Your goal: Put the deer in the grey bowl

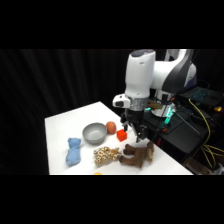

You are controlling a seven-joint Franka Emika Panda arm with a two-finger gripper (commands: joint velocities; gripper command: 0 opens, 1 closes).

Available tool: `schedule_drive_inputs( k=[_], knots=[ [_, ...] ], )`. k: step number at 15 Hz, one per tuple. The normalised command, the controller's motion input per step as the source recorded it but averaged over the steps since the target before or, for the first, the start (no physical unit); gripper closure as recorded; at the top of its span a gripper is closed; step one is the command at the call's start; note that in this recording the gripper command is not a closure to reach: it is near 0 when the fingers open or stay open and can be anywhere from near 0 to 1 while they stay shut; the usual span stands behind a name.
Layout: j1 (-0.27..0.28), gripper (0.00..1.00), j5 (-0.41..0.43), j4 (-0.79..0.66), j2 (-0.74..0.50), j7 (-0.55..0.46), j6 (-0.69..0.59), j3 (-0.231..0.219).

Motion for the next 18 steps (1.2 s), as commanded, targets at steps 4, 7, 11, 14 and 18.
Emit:
schedule_drive_inputs(
  k=[4,7,11,14,18],
  knots=[
    [0.096,0.0,-0.262,-0.35,0.05,-0.02,0.57,0.063],
    [0.113,0.0,-0.379,-0.06,0.36,0.12,0.49,-0.031],
    [0.186,0.0,-0.426,0.19,0.43,0.21,0.28,-0.171],
    [0.141,1.0,-0.238,0.27,0.42,0.09,0.19,-0.174],
    [0.109,1.0,-0.141,0.16,0.22,0.07,0.15,-0.142]
  ],
)
